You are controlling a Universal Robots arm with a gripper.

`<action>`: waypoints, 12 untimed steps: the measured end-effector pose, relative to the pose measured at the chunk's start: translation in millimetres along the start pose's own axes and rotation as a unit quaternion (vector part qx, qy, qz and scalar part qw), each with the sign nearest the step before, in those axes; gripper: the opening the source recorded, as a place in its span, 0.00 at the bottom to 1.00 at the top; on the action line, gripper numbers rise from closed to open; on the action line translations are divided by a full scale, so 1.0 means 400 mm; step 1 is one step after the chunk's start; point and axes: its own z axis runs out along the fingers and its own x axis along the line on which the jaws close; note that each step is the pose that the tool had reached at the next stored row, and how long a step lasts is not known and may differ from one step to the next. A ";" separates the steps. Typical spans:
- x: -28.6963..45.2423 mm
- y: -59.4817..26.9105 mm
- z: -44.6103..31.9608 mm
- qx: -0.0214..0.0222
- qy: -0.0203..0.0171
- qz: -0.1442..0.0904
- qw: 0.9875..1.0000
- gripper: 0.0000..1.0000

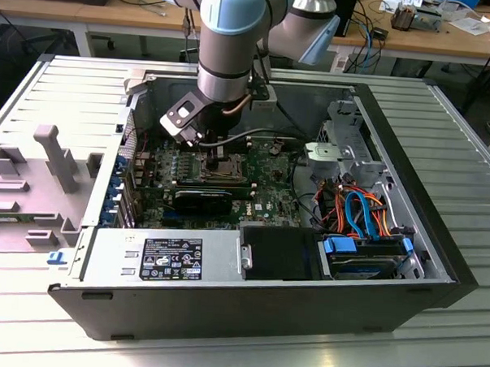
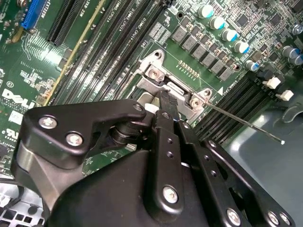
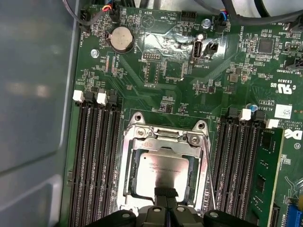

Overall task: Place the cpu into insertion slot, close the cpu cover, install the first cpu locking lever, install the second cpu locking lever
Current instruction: 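Close the cpu cover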

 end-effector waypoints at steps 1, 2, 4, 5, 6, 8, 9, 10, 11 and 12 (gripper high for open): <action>0.000 0.000 0.000 0.000 0.000 0.000 1.000 0.11; 0.000 0.000 0.001 0.000 -0.001 0.000 1.000 0.11; 0.000 0.000 0.002 0.000 -0.001 0.000 1.000 0.11; 0.000 0.000 0.000 0.000 -0.001 0.000 1.000 0.11; 0.000 0.000 -0.003 0.000 -0.001 0.000 1.000 0.11; -0.001 -0.002 -0.007 0.000 0.000 -0.001 1.000 0.11; -0.004 -0.003 -0.007 0.000 0.000 -0.001 1.000 0.11; -0.009 -0.003 -0.006 0.000 0.001 -0.001 1.000 0.11; -0.011 -0.003 -0.005 0.000 0.001 -0.002 1.000 0.11; -0.013 -0.003 -0.002 0.000 0.001 -0.003 1.000 0.11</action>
